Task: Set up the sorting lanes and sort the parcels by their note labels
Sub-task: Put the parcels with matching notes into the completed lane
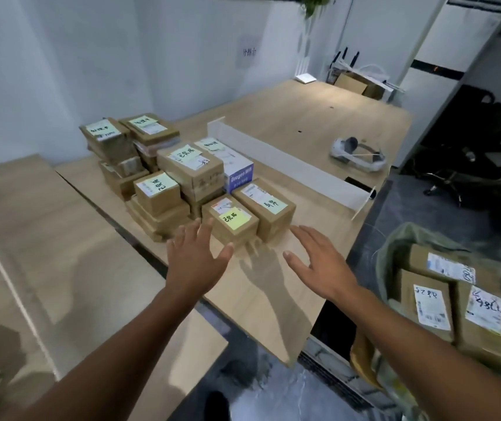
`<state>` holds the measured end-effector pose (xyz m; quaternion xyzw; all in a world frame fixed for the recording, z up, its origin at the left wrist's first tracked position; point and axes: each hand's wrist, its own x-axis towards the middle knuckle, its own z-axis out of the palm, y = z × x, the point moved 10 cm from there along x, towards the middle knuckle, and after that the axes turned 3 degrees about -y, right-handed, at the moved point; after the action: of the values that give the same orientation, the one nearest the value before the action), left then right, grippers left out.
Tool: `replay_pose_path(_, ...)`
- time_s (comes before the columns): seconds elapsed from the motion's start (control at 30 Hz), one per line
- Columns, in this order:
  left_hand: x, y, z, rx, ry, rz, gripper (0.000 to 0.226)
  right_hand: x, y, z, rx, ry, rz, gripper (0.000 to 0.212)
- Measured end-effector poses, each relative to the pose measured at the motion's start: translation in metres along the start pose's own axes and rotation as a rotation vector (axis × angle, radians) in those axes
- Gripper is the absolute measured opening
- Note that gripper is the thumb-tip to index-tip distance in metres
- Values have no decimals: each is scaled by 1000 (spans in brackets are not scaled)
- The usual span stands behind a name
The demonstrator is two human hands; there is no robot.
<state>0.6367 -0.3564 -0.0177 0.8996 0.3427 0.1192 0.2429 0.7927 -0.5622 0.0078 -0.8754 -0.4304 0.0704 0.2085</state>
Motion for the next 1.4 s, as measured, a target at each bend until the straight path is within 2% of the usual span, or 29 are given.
replay_pose_path(0.3, 103, -28, 96, -53, -49, -223, 78, 143, 41, 74, 163, -220, -75, 59)
replay_pose_path(0.4, 125, -42, 120, -63, -59, -332, 80, 186, 44, 114, 248, -336, -51, 65)
replay_pose_path(0.53, 152, -61, 149, -122, -30, -470, 81, 234, 47, 156, 210, -372, -77, 64)
replay_pose_path(0.7, 175, -61, 185, -282, 33, -581, 81, 280, 65, 188, 172, -380, -92, 59)
replay_pose_path(0.87, 185, -51, 206, -511, 88, -637, 73, 297, 80, 212, 227, -502, -91, 61)
replay_pose_path(0.97, 176, -49, 205, -556, 120, -654, 70, 295, 80, 217, 245, -547, -135, 69)
replay_pose_path(1.17, 106, -50, 174, -464, 201, -732, 67, 255, 48, 205, 299, -539, -243, 75)
replay_pose_path(1.27, 54, -52, 137, -429, 293, -748, 66, 223, 8, 202, 329, -584, -336, 78)
replay_pose_path(1.4, -18, -62, 77, -381, 466, -778, 70, 182, -65, 189, 388, -555, -479, 79)
